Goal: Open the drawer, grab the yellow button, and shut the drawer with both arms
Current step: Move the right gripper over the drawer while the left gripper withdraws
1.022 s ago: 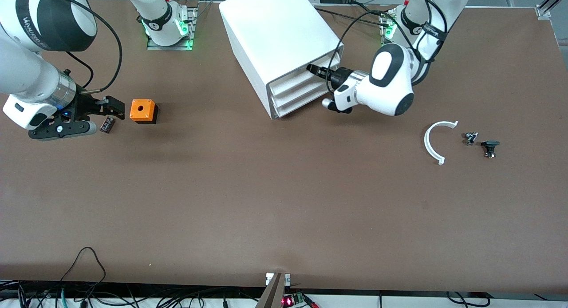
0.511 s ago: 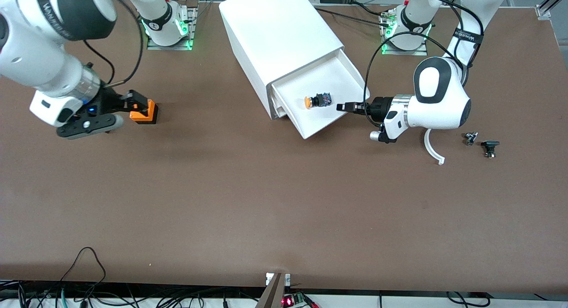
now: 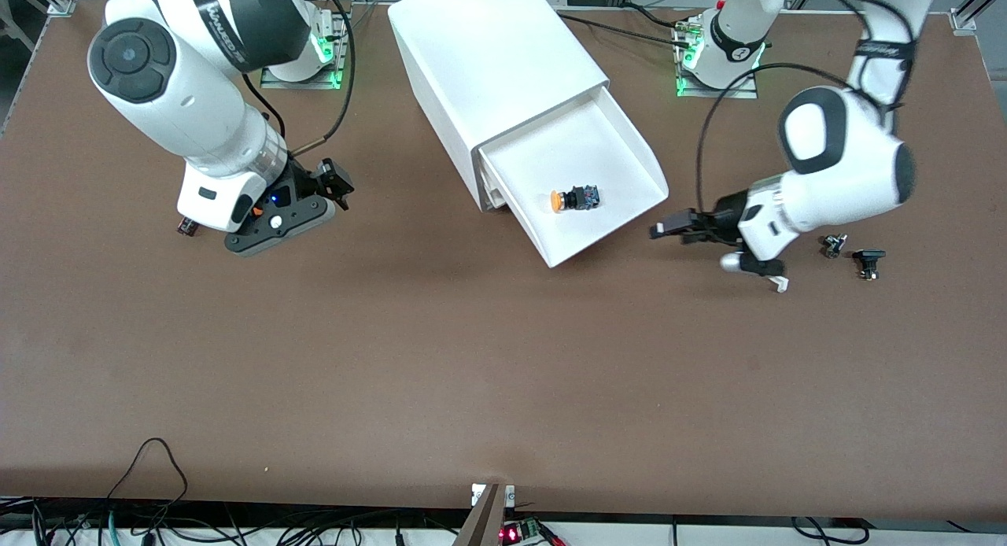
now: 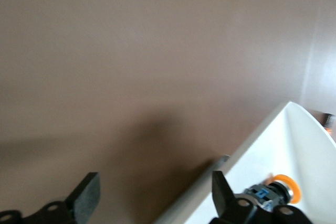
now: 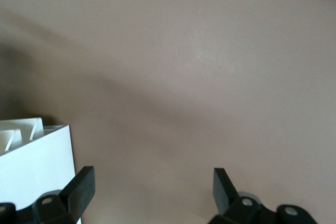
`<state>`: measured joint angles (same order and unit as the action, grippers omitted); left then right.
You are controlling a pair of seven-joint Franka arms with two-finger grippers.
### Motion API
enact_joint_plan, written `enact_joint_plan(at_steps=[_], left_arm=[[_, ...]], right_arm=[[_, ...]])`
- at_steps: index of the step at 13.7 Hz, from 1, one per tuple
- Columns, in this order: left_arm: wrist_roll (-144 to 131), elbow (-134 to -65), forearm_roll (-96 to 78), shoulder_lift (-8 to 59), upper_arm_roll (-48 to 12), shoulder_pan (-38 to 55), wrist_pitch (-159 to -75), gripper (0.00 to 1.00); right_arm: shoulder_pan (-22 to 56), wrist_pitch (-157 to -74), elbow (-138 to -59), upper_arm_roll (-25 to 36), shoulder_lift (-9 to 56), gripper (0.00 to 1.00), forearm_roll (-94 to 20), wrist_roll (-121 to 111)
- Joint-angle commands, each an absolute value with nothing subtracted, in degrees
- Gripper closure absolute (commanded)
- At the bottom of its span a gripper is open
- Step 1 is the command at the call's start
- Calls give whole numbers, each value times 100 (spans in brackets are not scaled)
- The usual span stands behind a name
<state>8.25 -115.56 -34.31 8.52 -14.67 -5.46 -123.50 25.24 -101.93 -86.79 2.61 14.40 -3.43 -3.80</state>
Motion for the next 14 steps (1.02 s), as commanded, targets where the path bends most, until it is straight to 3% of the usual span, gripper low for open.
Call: enact_joint_plan(at_steps=[1,4,7,11,14], left_arm=[[721,-11295,-2517,423,-1311,-659,-12244,0],[703,-10796,-1402,44,-967,-756,-11246,0],[581,-10030,-152,-114,-958,-747,-10163,0],[-148,-9756,474,-123,-949,-747,-9616,0],[-185,-9756,475,-114,-905,-747,-9615,0]], right_arm=[[2672,-10457,-8438,-42,1643,0,-396,-527],[2890,-10688,-7152,-815,2545,0,-369,-879],[3330,-10731,-5970,-914,3478,0,-378,-949],[3488,-11599,-5774,-1370,3875,0,-378,-1642],[3945,-12102,-5774,-1345,4148,0,-360,-1977]])
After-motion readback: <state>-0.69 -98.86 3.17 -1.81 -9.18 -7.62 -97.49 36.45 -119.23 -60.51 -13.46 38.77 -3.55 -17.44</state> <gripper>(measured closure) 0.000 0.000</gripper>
